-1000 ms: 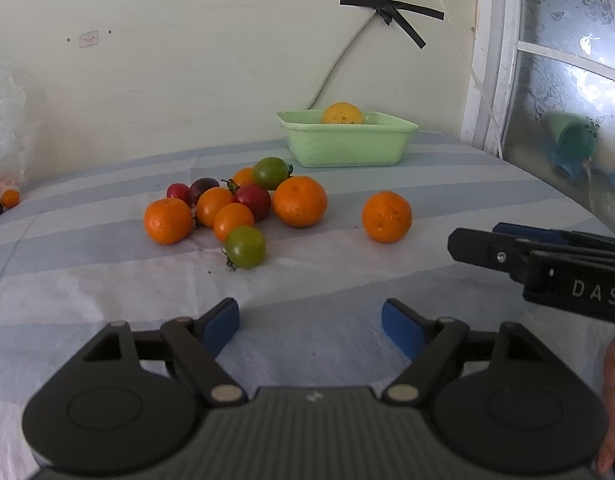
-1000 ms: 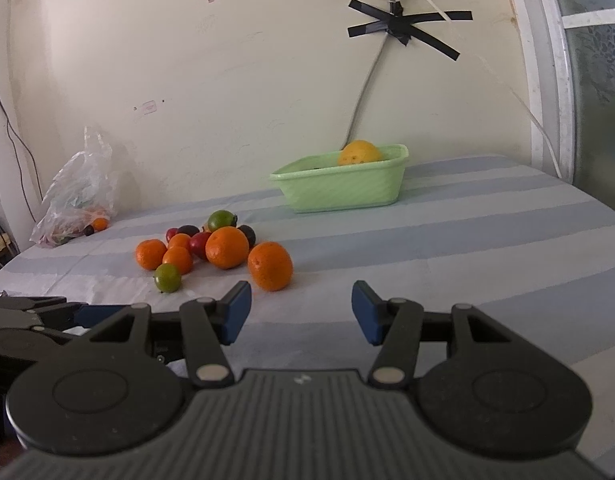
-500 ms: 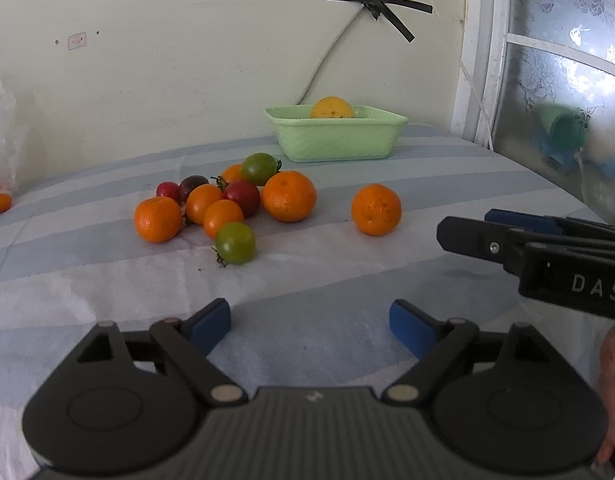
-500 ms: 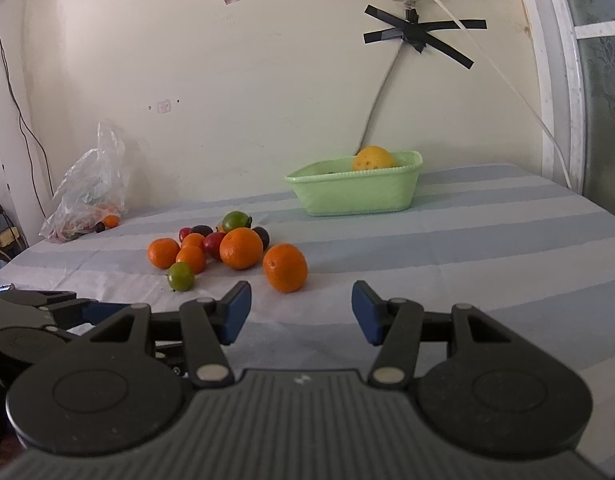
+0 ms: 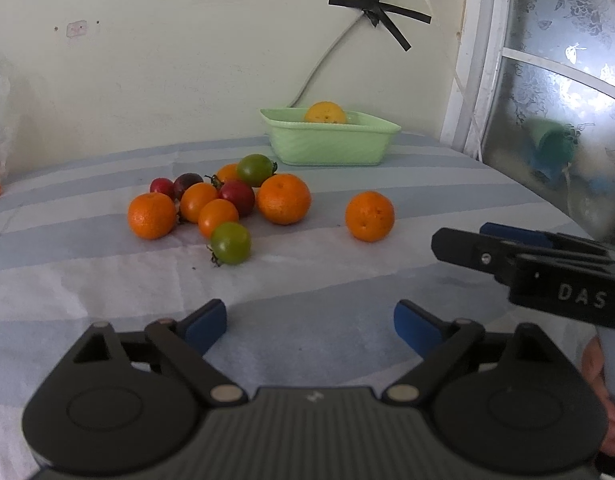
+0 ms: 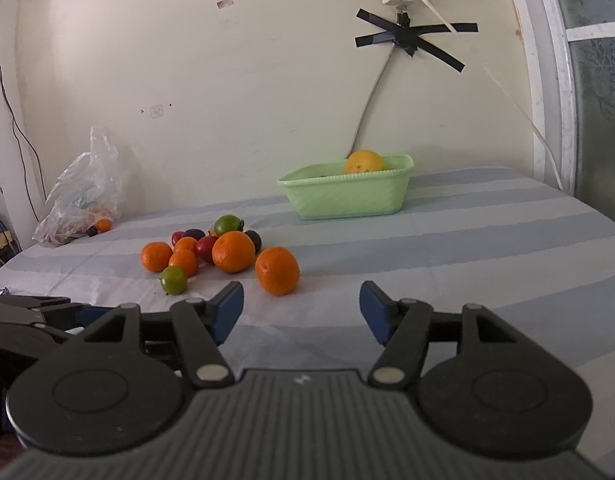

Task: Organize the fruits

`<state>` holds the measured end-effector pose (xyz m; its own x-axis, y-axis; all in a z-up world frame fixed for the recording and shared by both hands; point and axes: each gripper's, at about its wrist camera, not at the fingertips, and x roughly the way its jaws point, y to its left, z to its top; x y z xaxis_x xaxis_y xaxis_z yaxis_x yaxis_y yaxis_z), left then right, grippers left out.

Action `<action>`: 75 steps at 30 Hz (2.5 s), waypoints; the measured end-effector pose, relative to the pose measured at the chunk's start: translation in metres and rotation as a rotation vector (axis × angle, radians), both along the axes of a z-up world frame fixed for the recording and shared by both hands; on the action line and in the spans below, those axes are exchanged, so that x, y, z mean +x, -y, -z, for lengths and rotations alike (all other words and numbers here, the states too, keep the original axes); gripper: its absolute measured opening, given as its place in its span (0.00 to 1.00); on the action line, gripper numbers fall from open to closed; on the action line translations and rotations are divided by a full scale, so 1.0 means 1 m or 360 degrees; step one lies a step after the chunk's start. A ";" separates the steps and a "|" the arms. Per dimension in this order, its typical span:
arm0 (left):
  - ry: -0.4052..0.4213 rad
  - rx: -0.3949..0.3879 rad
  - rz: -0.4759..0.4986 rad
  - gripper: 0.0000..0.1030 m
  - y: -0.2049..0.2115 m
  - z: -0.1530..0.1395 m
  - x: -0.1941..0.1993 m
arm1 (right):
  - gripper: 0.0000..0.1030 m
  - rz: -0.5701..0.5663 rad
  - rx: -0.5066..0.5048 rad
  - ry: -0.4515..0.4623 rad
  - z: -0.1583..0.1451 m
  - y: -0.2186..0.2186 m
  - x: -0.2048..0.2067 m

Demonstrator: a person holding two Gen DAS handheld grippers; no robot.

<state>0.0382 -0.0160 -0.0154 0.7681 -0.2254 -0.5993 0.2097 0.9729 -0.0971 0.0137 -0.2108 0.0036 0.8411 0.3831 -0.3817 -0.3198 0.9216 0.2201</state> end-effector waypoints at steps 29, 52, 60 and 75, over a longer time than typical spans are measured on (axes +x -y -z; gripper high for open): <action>-0.0085 -0.0066 0.0033 0.53 -0.046 -0.013 0.057 | 0.59 0.0008 -0.0280 -0.0028 -0.012 -0.039 0.041; -0.0010 -0.0343 0.0236 0.25 -0.032 -0.078 0.096 | 0.34 -0.0040 -0.0271 0.0047 -0.028 -0.019 0.063; -0.0198 -0.0463 0.0173 0.25 -0.010 -0.074 0.243 | 0.34 0.0105 -0.0313 0.0063 -0.036 0.005 0.176; -0.0229 -0.0416 0.0117 0.41 -0.006 -0.060 0.259 | 0.43 0.0130 -0.0299 0.0007 -0.021 0.003 0.201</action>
<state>0.2973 -0.0104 0.0446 0.6554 -0.4382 -0.6152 0.2447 0.8937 -0.3759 0.2152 -0.2141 0.0243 0.8684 0.2355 -0.4363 -0.2426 0.9693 0.0403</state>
